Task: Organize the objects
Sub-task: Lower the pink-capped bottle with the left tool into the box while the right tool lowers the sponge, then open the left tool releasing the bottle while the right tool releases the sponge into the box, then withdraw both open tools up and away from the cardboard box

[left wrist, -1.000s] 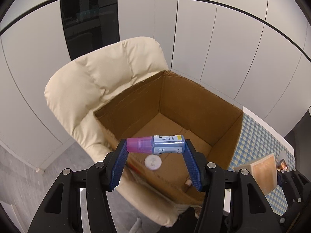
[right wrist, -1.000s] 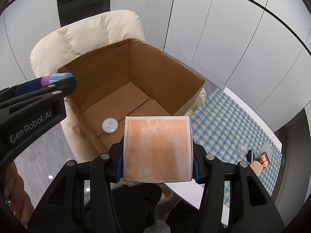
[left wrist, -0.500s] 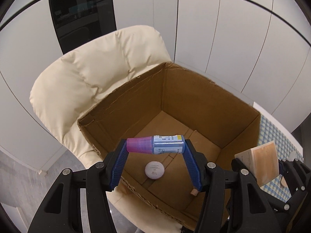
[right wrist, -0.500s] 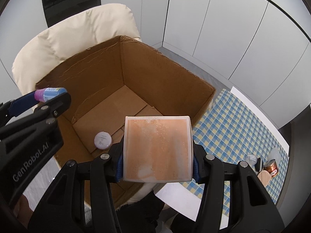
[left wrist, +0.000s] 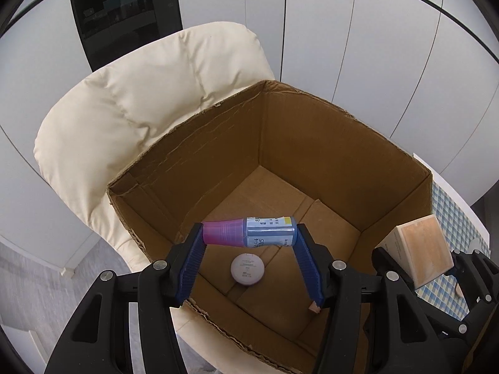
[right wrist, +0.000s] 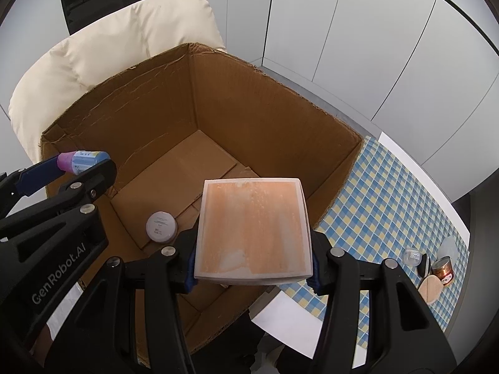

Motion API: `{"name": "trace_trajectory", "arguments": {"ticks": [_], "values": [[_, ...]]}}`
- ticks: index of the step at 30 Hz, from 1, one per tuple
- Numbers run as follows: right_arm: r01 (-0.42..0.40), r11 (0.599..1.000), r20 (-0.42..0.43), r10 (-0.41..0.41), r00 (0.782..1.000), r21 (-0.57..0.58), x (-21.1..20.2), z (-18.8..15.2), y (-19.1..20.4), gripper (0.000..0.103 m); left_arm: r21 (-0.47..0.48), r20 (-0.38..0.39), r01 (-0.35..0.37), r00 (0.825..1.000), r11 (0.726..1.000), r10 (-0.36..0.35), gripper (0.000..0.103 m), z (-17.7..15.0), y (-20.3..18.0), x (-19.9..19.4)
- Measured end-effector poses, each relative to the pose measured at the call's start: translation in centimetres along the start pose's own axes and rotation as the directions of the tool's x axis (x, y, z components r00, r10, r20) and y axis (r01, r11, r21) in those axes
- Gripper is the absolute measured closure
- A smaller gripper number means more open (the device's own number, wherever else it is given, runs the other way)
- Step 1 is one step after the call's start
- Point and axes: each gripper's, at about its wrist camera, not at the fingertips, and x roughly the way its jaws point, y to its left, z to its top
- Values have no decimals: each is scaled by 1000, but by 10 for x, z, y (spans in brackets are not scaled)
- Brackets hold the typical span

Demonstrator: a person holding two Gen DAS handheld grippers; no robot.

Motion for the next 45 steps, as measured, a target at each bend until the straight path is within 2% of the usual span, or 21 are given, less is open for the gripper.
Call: {"name": "trace_trajectory", "arguments": {"ticks": [5, 7, 8, 9, 11, 14, 22, 45], "values": [[-22, 1000, 16, 22, 1000, -4, -1, 1, 0, 48, 0, 6, 9, 1000, 1000, -9, 44, 0, 1, -3], [-30, 999, 27, 30, 999, -12, -3, 2, 1, 20, -3, 9, 17, 1000, 1000, -17, 28, 0, 1, -4], [-24, 1000, 40, 24, 999, -12, -5, 2, 1, 0, -2, 11, 28, 1000, 1000, -28, 11, 0, 1, -6], [-13, 1000, 72, 13, 997, -10, -10, 2, 1, 0, -4, 16, 35, 999, 999, -34, 0, 0, 2, -7], [-10, 1000, 103, 11, 995, -11, -16, 2, 2, 0, -4, 47, 34, 998, 999, -34, 0, -1, 3, -14], [-25, 1000, 102, 25, 995, -1, -18, 3, 0, 0, 12, 61, 19, 998, 1000, -20, 0, 0, 1, -17], [-38, 999, 82, 35, 996, 37, -17, 1, -11, 0, -14, 38, 38, 999, 999, -37, 0, -1, 6, -15], [-46, 998, 80, 42, 996, 41, -19, -1, -14, 0, -10, 38, 28, 999, 1000, -27, 0, -4, 6, -20]]}}
